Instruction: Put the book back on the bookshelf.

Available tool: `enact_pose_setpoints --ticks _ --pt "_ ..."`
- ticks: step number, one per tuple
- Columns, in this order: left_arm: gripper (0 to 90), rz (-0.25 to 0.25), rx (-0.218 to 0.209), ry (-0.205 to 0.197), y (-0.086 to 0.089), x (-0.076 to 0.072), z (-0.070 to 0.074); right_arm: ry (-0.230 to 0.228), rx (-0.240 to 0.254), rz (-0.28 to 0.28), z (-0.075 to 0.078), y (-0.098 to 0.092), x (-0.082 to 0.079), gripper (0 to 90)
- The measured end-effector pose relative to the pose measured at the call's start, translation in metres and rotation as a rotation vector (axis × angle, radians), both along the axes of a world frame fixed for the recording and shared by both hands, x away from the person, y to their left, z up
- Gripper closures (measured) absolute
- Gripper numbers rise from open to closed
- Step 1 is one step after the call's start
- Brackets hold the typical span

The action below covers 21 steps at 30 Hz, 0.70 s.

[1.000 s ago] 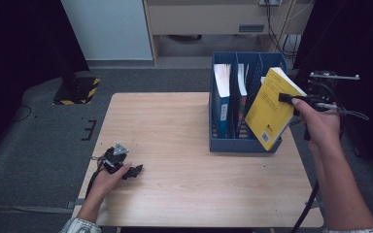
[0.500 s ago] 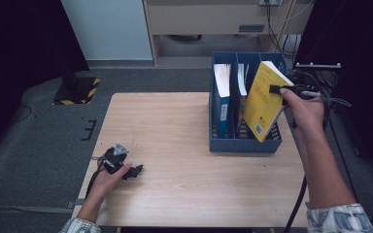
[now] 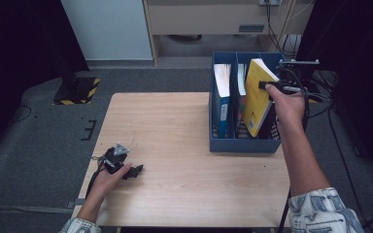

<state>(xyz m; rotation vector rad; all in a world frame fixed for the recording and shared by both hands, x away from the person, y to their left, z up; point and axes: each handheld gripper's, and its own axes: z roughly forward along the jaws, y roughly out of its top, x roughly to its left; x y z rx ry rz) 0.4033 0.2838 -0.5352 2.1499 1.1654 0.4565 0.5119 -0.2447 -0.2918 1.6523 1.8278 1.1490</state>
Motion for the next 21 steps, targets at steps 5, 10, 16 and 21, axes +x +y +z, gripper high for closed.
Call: enact_pose_setpoints --ticks 5,10,16,21 --pt "0.0 0.0 0.0 0.0 0.0 0.0 0.0 0.014 -0.003 -0.011 -0.007 0.004 0.011 74.9" --pt "0.0 -0.002 0.001 0.0 0.0 0.0 0.0 0.012 0.011 -0.025 -0.011 0.006 0.018 74.9" --pt "0.0 -0.003 -0.002 -0.003 0.0 0.0 0.0 0.009 0.003 -0.028 -0.019 0.011 0.025 74.8" --pt "0.0 -0.003 -0.002 -0.002 0.0 0.0 0.0 0.014 -0.004 -0.028 -0.028 0.012 0.029 74.9"
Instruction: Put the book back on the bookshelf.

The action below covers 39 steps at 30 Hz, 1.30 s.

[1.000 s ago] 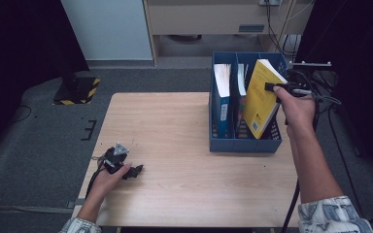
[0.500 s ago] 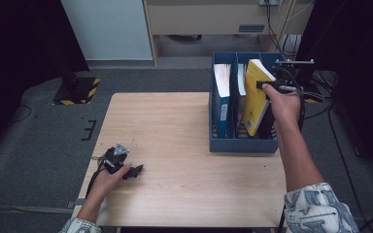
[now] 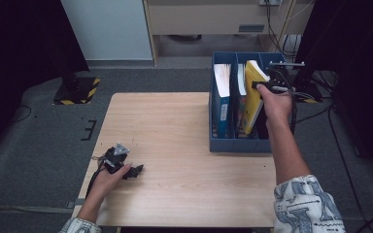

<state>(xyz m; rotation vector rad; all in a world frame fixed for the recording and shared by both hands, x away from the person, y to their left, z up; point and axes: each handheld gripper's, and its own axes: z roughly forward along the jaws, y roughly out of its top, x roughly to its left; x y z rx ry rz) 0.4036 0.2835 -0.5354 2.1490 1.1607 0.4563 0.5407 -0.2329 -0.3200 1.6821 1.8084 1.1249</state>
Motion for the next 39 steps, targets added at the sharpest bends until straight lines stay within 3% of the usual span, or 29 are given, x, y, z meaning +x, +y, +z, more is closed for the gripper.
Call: enact_pose_setpoints --ticks 7,39 --pt "0.0 -0.002 0.0 0.0 0.0 0.0 0.0 0.01 -0.022 0.001 -0.01 0.004 0.002 74.9" --pt "0.0 -0.006 0.0 -0.001 0.0 0.0 0.0 0.035 -0.021 -0.026 -0.038 0.003 0.008 74.7"
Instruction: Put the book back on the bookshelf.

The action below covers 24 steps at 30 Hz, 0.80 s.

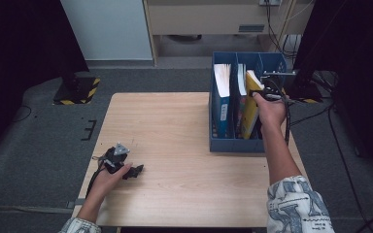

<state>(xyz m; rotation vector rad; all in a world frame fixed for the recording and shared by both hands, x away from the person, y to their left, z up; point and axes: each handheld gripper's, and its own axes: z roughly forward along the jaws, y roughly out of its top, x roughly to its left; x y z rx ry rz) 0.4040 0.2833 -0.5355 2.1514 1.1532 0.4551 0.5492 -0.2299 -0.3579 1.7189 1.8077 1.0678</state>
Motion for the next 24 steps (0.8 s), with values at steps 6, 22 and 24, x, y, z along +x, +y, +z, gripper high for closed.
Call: enact_pose_setpoints --ticks 6,22,24 --pt "0.0 0.0 0.0 0.0 0.0 0.0 0.0 0.002 -0.009 0.004 -0.0004 0.0009 0.0004 74.7" --pt "0.0 0.0 0.0 0.0 -0.0001 0.0 0.0 0.018 -0.03 0.013 -0.0005 0.0041 0.0005 74.6" --pt "0.0 0.0 0.0 0.0 -0.0001 -0.0001 0.0 0.016 -0.037 0.016 -0.0008 0.0051 0.0 74.6"
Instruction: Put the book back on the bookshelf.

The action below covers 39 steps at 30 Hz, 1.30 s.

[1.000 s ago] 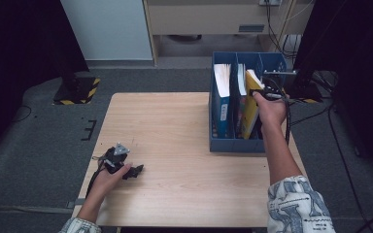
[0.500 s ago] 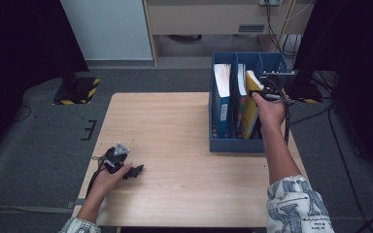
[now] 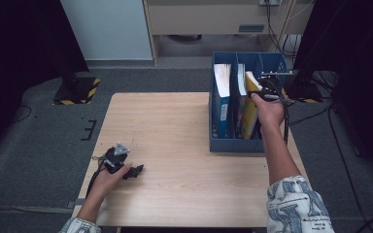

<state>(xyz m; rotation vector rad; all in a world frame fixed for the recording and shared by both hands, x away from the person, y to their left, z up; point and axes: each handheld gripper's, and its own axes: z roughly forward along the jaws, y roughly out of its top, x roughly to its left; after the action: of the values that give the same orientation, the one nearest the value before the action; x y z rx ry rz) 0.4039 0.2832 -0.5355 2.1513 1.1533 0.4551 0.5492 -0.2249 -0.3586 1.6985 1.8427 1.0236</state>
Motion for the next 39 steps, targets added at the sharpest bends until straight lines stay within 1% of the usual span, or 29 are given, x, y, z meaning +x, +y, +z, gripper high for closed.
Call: enact_pose_setpoints --ticks 7,10,14,29,34,35,39 --pt "0.0 0.0 0.0 0.0 -0.0001 0.0 0.0 -0.003 -0.006 0.005 -0.0001 0.0019 -0.0007 74.4" --pt "0.0 0.0 0.001 0.0 -0.0001 0.0 0.0001 0.002 -0.008 0.005 0.0001 0.002 -0.0008 74.3" --pt "0.0 0.0 0.001 0.0 -0.0001 0.0 0.0001 0.005 -0.023 0.009 0.0 0.0018 -0.0008 74.2" --pt "0.0 -0.001 0.003 0.004 -0.0003 0.0004 0.0004 0.019 -0.02 0.012 0.0012 0.0021 -0.0018 72.6" --pt "0.0 0.0 0.003 0.005 -0.0004 0.0005 0.0005 0.011 -0.019 0.013 0.0032 0.0022 -0.0025 71.7" --pt "0.0 -0.001 0.004 0.005 -0.0003 0.0005 0.0006 0.012 -0.026 0.015 0.0049 0.0028 -0.0029 71.9" --pt "0.0 0.0 0.004 0.005 -0.0004 0.0005 0.0006 0.008 -0.03 0.02 0.0068 0.0027 -0.0032 71.8"
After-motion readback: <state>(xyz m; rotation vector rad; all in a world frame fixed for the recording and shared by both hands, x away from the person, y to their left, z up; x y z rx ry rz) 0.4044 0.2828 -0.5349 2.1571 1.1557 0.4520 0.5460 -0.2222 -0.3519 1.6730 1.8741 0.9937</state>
